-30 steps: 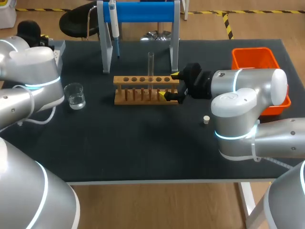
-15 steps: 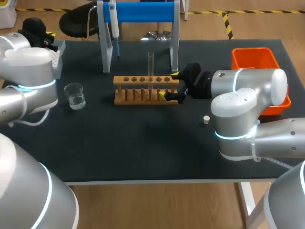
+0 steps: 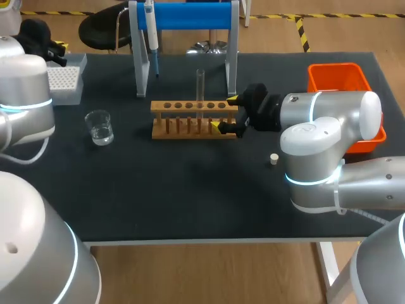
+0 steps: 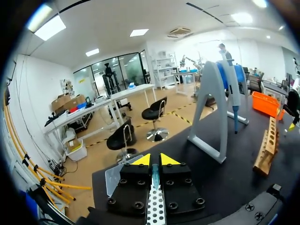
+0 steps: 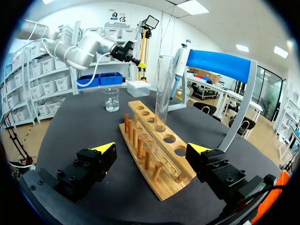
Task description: Invert the test tube, pick up the pipette, mount the tip to pipette, aspirate from beaker and dispense into the tube, eject the tip, return the pipette, and cap with the stopper.
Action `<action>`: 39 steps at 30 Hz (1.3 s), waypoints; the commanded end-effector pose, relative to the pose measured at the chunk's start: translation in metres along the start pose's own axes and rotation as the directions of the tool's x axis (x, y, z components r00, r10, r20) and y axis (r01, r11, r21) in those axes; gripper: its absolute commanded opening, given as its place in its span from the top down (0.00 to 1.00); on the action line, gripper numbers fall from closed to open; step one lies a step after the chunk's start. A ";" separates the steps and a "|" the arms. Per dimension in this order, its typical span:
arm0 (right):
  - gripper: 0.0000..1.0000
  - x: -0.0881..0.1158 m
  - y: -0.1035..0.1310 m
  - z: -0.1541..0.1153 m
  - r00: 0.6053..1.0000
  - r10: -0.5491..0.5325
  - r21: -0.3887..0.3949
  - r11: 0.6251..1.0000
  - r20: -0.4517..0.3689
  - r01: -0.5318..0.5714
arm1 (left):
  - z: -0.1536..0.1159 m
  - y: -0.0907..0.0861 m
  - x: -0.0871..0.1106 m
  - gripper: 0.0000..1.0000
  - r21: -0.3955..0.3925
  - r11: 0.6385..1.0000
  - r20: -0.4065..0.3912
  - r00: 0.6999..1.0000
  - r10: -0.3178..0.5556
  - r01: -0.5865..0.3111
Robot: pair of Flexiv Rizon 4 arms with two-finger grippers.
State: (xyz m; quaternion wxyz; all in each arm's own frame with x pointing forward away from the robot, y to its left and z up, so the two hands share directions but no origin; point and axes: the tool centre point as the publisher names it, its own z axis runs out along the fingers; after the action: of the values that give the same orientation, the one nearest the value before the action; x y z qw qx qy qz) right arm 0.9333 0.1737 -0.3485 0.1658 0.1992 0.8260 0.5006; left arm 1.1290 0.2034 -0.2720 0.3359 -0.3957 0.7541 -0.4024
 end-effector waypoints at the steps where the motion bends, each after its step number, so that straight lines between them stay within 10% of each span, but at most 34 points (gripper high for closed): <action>1: 0.00 0.000 0.000 0.000 1.000 0.000 0.000 1.000 0.001 0.000 | 0.000 -0.001 -0.002 1.00 -0.007 1.000 -0.007 1.000 0.001 -0.001; 15: 0.00 0.000 0.000 0.000 1.000 0.000 0.000 1.000 0.001 0.000 | -0.083 -0.071 0.106 1.00 0.003 0.986 -0.263 0.951 0.164 -0.169; 28: 0.00 0.000 0.000 0.000 1.000 0.000 0.000 1.000 0.001 0.000 | -0.164 -0.101 0.230 1.00 0.066 0.991 -0.443 0.887 0.131 -0.113; 39: 0.00 0.000 0.000 0.000 1.000 0.000 0.000 1.000 0.001 0.000 | -0.176 -0.124 0.324 1.00 0.167 0.972 -0.619 0.749 0.235 -0.167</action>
State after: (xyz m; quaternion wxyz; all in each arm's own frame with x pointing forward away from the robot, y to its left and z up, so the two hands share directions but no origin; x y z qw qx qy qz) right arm 0.9333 0.1737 -0.3484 0.1658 0.1991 0.8260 0.5006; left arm 0.8748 -0.0553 -0.1476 0.1265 -0.1382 0.8371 -0.5140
